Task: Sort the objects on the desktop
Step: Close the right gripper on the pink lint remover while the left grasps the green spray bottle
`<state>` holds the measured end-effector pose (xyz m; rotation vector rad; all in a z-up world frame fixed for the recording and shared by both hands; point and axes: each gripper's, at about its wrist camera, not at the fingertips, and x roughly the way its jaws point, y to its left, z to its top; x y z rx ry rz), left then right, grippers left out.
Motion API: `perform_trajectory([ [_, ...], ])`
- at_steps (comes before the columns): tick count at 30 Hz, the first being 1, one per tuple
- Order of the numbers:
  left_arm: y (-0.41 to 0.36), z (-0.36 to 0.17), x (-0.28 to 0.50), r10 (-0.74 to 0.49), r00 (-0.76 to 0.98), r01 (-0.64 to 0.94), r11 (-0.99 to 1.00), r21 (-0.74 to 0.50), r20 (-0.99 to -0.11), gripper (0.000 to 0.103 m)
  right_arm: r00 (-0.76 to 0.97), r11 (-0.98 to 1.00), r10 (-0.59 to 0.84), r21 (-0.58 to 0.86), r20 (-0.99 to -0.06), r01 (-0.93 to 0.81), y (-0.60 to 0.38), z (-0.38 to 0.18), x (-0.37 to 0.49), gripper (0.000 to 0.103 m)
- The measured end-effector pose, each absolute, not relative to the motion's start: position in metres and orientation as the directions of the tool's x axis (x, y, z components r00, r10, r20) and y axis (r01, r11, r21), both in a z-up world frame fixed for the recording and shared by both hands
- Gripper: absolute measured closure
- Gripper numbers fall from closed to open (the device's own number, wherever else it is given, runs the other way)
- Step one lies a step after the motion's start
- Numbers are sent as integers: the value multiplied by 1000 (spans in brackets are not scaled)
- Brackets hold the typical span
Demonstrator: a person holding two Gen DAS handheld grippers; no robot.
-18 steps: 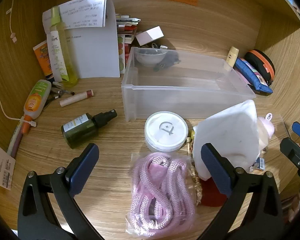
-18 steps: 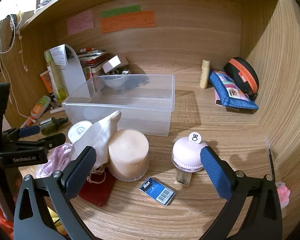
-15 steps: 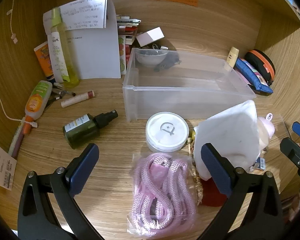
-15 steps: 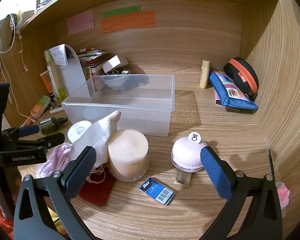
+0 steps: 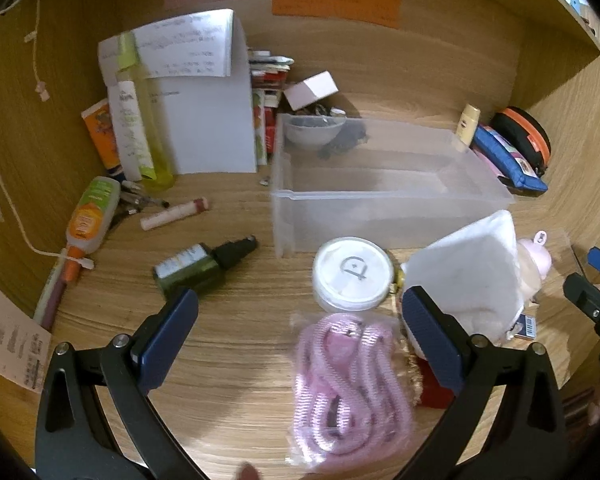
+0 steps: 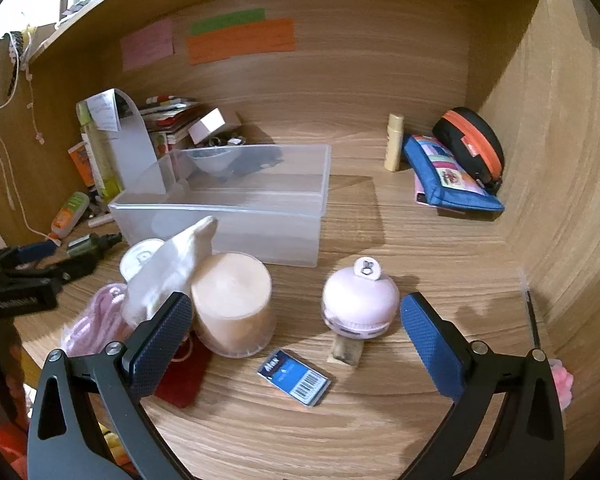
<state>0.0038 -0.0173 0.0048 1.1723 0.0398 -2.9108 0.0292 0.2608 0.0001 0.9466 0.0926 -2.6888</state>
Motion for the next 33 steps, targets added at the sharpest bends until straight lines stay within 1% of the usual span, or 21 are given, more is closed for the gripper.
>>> perform_trajectory([
  [4,-30,7,7,-6,-732,32,-999,-26,-681,0,-759,-962,-231,26,-608,272,270,2,31,0],
  [8,-56,8,8,80,-726,13,-992,-129,-683,0,-775,-969,-211,25,-596,245,283,5,30,0],
  [12,-84,7,0,62,-707,71,-985,-159,-705,0,-775,-973,-199,25,-600,230,295,5,26,0],
  [16,-104,5,-14,20,-689,89,-990,-113,-725,0,-776,-978,-170,10,-607,206,306,1,20,0],
  [20,-108,-8,-36,39,-631,18,-998,-64,-775,0,-769,-978,-162,-2,-618,207,313,-3,11,0],
  [23,-104,-20,-49,30,-593,-18,-1000,-24,-805,0,-736,-974,-178,12,-653,224,316,-10,0,0],
  [25,-102,-29,-56,45,-571,-42,-999,-25,-820,0,-713,-971,-194,31,-674,236,317,-16,-6,0],
  [26,-100,-33,-60,49,-562,-53,-998,-23,-826,1,-699,-969,-204,41,-685,243,317,-19,-10,1],
  [27,-100,-35,-62,50,-557,-58,-998,-22,-829,5,-688,-967,-211,49,-694,248,317,-22,-12,2],
  [28,-99,-38,-65,52,-551,-64,-998,-20,-833,13,-679,-966,-216,55,-701,251,317,-25,-15,6],
  [30,-98,-44,-70,59,-534,-73,-997,-24,-843,22,-660,-965,-224,66,-717,255,316,-30,-22,9],
  [32,-98,-49,-74,72,-521,-81,-996,-35,-851,23,-625,-959,-253,105,-739,265,316,-35,-32,13],
  [33,-98,-51,-76,74,-518,-80,-996,-38,-852,23,-605,-953,-275,129,-747,274,316,-38,-36,14],
])
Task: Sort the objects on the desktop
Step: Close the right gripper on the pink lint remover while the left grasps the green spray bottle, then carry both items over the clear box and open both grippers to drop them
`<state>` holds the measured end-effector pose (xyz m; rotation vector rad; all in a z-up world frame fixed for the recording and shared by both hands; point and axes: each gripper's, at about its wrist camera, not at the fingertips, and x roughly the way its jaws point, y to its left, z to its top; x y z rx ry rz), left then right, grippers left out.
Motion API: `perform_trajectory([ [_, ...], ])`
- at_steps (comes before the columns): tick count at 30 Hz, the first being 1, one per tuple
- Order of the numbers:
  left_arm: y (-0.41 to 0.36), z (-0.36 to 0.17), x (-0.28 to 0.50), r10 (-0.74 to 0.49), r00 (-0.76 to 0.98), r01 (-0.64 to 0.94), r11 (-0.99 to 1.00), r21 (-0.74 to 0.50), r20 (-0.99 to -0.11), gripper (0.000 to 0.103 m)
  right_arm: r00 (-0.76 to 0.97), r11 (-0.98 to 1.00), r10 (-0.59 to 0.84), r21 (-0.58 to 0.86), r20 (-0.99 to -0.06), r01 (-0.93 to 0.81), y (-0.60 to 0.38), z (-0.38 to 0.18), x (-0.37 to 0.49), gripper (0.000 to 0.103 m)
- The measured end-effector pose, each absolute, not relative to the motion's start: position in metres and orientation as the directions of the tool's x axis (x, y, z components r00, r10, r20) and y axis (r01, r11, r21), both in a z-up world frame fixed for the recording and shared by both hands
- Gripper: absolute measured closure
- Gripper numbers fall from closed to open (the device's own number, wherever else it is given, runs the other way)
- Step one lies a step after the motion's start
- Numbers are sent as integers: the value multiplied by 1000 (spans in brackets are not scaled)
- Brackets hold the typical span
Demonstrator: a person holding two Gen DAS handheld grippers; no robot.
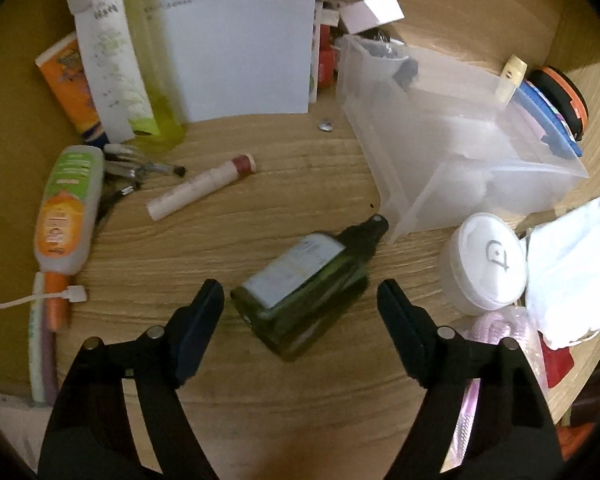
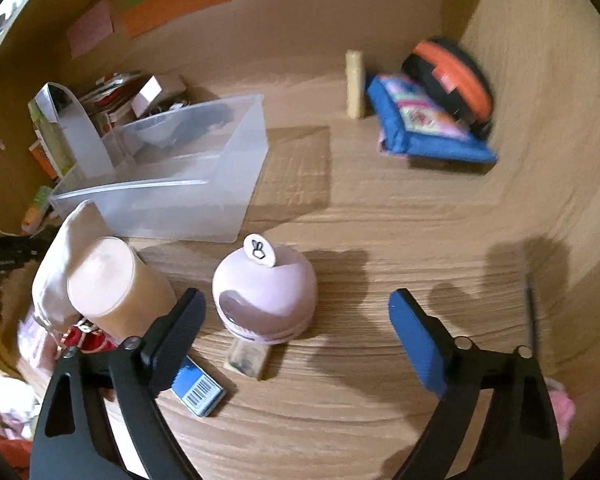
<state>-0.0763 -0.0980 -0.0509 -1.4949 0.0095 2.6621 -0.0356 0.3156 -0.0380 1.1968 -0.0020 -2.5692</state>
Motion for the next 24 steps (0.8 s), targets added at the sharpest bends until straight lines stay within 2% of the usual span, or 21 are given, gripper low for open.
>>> perform_trajectory([
  [3,-101,-55,-81,90,-505,-78,-995,-59,-858,30,-563,-940,-317,175,-763,292,313,-45,-45,18],
  [4,-102,-56,-83,98,-499,-78,-995,-68,-861,31,-556,-939,-318,174,-768,297,311,-46,-47,26],
  [9,-100,-57,-90,104,-509,-87,-994,-68,-854,31,-523,-934,-313,157,-793,322,298,-55,-58,28],
  [13,-97,-57,-95,116,-514,-103,-992,-72,-850,31,-508,-928,-310,140,-803,344,290,-61,-61,43],
  [15,-97,-57,-97,113,-521,-101,-992,-70,-846,32,-512,-928,-304,129,-804,349,288,-61,-63,43],
  [17,-100,-55,-95,117,-530,-92,-993,-81,-840,39,-511,-927,-308,132,-802,352,290,-62,-62,43],
  [24,-110,-45,-76,115,-582,-61,-993,-99,-805,39,-548,-929,-320,143,-773,341,298,-53,-55,43],
])
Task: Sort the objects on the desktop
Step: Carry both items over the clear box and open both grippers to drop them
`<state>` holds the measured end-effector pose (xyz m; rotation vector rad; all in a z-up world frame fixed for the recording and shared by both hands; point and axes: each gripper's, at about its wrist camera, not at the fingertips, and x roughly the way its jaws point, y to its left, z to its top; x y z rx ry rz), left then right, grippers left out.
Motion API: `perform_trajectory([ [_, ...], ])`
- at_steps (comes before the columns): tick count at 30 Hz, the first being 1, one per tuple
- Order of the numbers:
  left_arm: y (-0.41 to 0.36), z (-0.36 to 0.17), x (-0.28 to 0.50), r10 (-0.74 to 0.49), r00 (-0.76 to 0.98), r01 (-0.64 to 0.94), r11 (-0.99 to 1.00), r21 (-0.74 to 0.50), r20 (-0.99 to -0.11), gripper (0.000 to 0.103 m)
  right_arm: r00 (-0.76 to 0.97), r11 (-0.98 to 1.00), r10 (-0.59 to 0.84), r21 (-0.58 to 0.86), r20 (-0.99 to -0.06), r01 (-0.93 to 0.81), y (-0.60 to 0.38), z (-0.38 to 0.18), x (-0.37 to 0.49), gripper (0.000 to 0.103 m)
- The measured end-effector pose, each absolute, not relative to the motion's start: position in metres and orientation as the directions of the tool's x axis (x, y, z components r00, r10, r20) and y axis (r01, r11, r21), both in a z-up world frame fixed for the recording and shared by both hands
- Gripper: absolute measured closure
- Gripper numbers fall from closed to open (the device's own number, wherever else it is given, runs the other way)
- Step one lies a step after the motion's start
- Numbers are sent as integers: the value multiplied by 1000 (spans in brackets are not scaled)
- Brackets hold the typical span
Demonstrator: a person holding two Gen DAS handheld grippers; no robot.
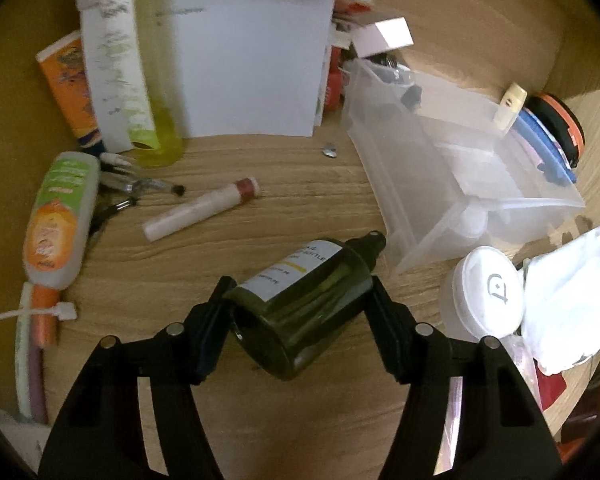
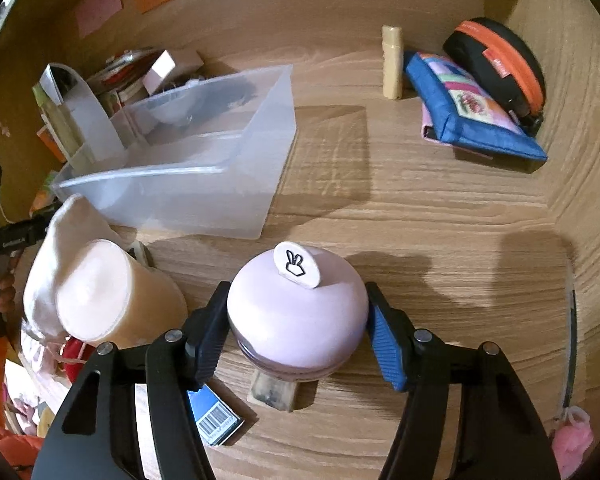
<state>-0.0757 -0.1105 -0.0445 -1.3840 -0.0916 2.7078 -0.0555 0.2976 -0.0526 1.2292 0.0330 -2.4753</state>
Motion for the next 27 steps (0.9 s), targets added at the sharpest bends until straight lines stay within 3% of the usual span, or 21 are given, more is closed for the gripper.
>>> perform_trajectory([
  [10,-103,7,-44,106,-700,-44,-994,-105,-707,39,-622,-925,-338,128,-706,357,297,-13,-45,43],
  [20,-66,47,-42,329,-694,-198,-942,-269,-641,39,-653,-884,-424,130,-628,448,283,30,-39,43],
  [27,-36,58,-64,315,-706,-233,-949,-212,-634,39,-656,-848,-471,98,-589,521,257,50,-41,43],
])
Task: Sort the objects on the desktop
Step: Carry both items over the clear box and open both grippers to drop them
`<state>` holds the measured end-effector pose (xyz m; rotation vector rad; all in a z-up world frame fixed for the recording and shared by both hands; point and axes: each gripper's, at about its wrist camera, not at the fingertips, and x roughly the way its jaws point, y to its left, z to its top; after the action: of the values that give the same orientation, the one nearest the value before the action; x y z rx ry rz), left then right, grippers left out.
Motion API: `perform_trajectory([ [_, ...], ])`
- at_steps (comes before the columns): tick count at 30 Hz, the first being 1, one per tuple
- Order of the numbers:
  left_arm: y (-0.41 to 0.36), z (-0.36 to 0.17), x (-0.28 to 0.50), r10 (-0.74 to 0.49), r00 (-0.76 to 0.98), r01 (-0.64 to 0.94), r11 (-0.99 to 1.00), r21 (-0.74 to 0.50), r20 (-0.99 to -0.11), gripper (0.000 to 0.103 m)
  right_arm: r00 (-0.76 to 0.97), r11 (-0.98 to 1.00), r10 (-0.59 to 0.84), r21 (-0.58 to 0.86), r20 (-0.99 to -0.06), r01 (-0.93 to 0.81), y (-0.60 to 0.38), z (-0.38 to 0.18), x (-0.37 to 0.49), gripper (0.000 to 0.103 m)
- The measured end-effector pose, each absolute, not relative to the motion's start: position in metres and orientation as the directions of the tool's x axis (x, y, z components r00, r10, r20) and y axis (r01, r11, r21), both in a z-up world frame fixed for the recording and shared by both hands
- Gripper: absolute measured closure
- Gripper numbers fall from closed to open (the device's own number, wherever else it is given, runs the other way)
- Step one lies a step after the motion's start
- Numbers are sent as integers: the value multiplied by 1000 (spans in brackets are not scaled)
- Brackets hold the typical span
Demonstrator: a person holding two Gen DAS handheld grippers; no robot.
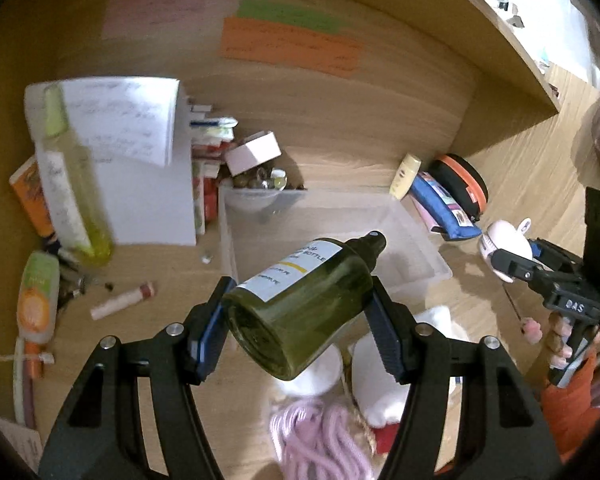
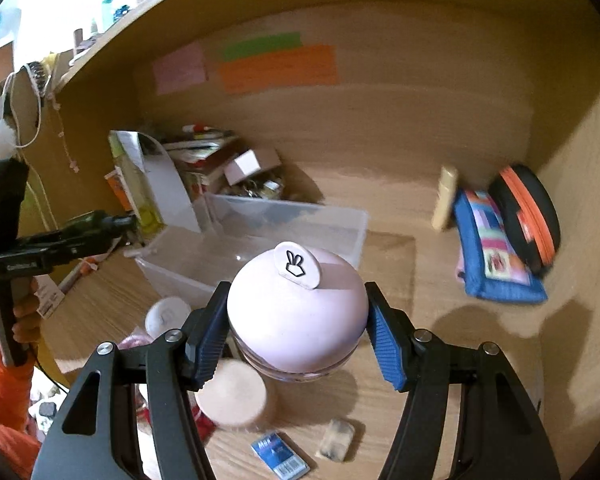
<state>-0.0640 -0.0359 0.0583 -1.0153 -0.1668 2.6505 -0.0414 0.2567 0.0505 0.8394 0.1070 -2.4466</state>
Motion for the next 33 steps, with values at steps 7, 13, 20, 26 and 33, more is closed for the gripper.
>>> perform_trajectory([
  [7,-20,54,-106,276,-688,-225,-960,-164,-671,39,-643,-830,-487,84,-591,551,231,56,-63,43],
  [13,-9,32,-142,270,-624,-228,-961,-160,-734,39,-600,-823,-467,71,-649,563,212,44,-92,43],
  [20,6,14,-166,240,-588,-243,-963,-114,-772,39,-528,-816,-437,74,-728,573,191,18,-130,43],
  [26,15,-1,-183,231,-555,-262,-960,-95,-799,39,-482,-802,-408,52,-776,595,177,1,-152,43],
  [33,26,-12,-189,199,-543,-284,-958,-44,-816,39,-439,-790,-364,22,-822,613,160,-18,-163,43],
])
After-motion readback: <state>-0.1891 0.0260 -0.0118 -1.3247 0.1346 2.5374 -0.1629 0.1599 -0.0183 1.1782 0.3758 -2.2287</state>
